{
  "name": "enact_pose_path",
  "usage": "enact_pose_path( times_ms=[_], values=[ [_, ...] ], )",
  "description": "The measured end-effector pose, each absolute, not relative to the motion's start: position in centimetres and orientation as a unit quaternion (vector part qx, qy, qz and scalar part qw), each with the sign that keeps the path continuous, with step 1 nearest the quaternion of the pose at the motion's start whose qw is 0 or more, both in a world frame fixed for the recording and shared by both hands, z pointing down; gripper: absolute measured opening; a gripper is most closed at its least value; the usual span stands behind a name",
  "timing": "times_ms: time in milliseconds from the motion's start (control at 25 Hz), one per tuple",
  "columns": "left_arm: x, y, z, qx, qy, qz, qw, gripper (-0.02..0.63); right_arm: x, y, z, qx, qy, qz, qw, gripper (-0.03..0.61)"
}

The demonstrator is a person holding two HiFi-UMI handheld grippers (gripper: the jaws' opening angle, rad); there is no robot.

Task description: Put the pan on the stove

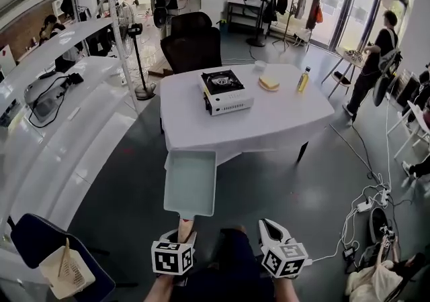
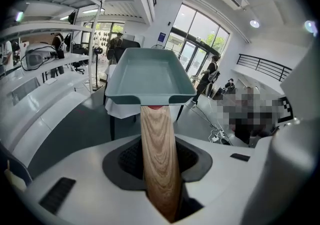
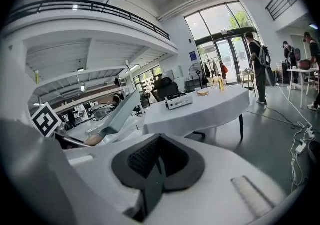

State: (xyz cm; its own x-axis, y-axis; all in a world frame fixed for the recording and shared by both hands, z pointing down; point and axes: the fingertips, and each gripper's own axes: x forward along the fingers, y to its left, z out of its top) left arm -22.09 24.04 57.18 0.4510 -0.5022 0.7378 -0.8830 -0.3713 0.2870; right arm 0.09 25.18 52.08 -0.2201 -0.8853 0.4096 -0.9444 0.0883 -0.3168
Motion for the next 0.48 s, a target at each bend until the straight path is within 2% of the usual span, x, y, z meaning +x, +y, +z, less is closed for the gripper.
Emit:
enact_pose_path(
  times_ms=[480],
  values=[
    [-21.4, 20.6, 57.6, 0.777, -0.451, 0.283, 0.336, 0.126, 0.7, 20.9, 52.7, 0.613, -0.743, 0.262, 0.064, 0.002]
  ],
)
